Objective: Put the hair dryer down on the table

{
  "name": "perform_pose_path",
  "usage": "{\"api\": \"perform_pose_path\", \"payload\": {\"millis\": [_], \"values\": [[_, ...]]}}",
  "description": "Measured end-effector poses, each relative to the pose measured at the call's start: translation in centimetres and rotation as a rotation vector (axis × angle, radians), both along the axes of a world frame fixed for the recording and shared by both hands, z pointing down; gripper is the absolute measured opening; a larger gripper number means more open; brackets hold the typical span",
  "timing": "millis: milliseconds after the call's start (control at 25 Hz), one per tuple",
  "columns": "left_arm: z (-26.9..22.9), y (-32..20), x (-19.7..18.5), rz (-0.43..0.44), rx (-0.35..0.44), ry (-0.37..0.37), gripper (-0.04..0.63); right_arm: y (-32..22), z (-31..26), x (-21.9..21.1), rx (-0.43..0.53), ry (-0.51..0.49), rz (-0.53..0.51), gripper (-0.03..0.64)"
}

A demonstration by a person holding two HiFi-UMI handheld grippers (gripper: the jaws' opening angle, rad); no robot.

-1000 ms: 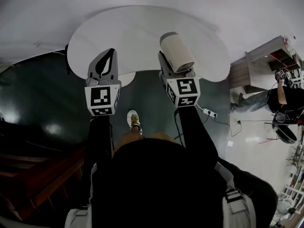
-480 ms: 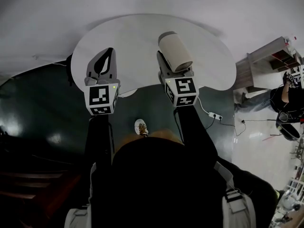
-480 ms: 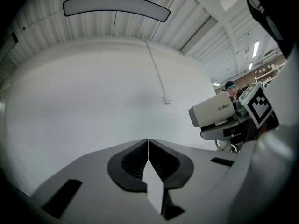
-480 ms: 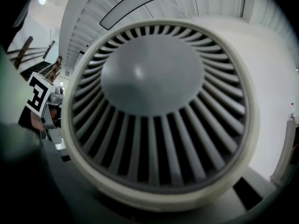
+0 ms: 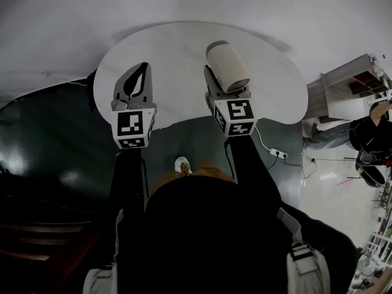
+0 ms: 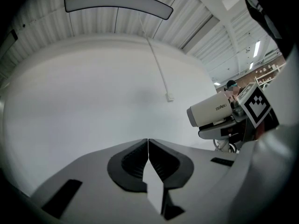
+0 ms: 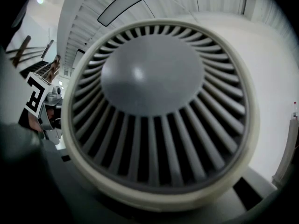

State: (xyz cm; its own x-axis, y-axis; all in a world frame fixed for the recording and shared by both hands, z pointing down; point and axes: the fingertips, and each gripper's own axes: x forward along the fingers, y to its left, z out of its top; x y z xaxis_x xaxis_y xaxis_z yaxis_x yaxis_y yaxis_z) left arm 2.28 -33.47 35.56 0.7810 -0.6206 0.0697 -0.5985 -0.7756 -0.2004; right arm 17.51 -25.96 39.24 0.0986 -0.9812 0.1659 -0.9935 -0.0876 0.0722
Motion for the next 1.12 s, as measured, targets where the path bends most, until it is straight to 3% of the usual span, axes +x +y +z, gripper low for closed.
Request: {"api": "perform_pose_path", "payload": {"millis": [320, 520, 880, 1120], "values": [[0.2, -2.0, 1.5, -0.034, -0.008, 0.01, 0.017, -1.9, -0.3, 0.9, -0.008, 0.014, -0.054, 0.178], [0.4, -3.4, 2.4, -0.07, -0.015, -0.021, 0.017, -4.7, 0.2, 2.1, -0.031, 0.01, -0.105, 0.178], [0.9, -6.7, 2.3, -0.191, -0.015, -0.056, 0.017, -11.7, 3.4, 0.1, -0.107, 0.053, -0.352, 0.178], [2.0, -7.3, -0.1, -0.287, -0.036, -0.078, 0.017, -13.9, 6.6, -3.9, -0.185, 0.133, -0.516, 0.178]]}}
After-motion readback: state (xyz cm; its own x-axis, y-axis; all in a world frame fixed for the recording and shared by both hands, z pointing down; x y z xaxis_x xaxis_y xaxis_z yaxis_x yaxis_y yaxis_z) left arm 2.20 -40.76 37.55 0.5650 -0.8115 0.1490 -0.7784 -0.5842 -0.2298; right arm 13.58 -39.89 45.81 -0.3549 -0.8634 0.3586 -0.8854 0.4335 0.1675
